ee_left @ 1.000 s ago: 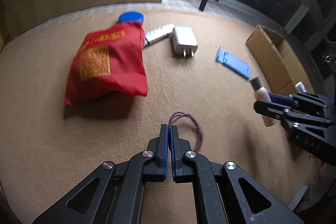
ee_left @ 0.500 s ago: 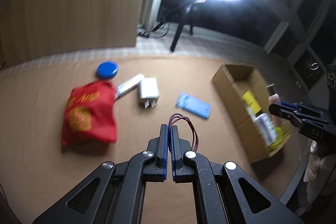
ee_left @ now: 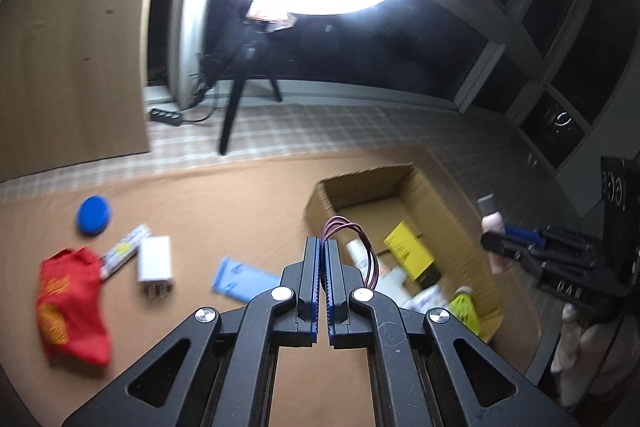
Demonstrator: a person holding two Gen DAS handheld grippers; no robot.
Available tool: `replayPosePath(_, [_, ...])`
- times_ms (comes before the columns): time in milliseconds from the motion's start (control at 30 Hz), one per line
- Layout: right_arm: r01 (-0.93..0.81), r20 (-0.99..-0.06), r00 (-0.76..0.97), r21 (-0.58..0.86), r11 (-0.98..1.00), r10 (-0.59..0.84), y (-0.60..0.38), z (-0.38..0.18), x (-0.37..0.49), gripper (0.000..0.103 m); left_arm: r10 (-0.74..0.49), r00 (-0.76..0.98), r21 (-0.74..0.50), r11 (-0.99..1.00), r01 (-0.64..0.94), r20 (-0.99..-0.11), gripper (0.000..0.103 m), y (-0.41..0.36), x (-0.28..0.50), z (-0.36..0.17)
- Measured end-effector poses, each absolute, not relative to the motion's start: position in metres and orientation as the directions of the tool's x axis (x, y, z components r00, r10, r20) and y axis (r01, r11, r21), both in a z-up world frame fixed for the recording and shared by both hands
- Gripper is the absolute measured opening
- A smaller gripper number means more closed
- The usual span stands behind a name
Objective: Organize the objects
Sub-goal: 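Carry bottle and cord into the box and open both grippers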
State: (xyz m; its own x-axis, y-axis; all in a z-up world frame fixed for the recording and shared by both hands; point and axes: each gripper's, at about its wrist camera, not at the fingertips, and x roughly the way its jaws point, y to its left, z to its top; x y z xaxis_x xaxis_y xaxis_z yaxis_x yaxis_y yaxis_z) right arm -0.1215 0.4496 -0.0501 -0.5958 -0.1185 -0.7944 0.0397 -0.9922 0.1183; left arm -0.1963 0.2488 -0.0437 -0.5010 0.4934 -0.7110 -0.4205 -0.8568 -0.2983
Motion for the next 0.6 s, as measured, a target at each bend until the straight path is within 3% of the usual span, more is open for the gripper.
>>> replayPosePath(500, [0.01,-0.836,-0.535,0.14,-0.99,-0.123,0.481,-0.088,-0.144,0.019,0.491,-0.437,-0.301,-0.849,-0.434,-0.754,0.002,0.328,-0.233,-0.088])
replayPosePath(533, [0.016,-0.836,-0.533,0.144,-0.989,-0.13,0.481,-0.089,-0.144,0.023,0.501,-0.428,-0.31,-0.842,-0.441,-0.752,0.005,0.329,-0.234,-0.091])
replayPosePath(567, [0.024,-0.838,-0.527,0.151,-0.988,-0.141,0.48,-0.09,-0.144,0.027,0.5,-0.418,-0.307,-0.84,-0.448,-0.759,0.02,0.332,-0.235,-0.093])
replayPosePath(600, [0.026,-0.838,-0.527,0.151,-0.988,-0.142,0.48,-0.09,-0.143,0.039,0.489,-0.422,-0.294,-0.845,-0.446,-0.763,0.032,0.333,-0.234,-0.094])
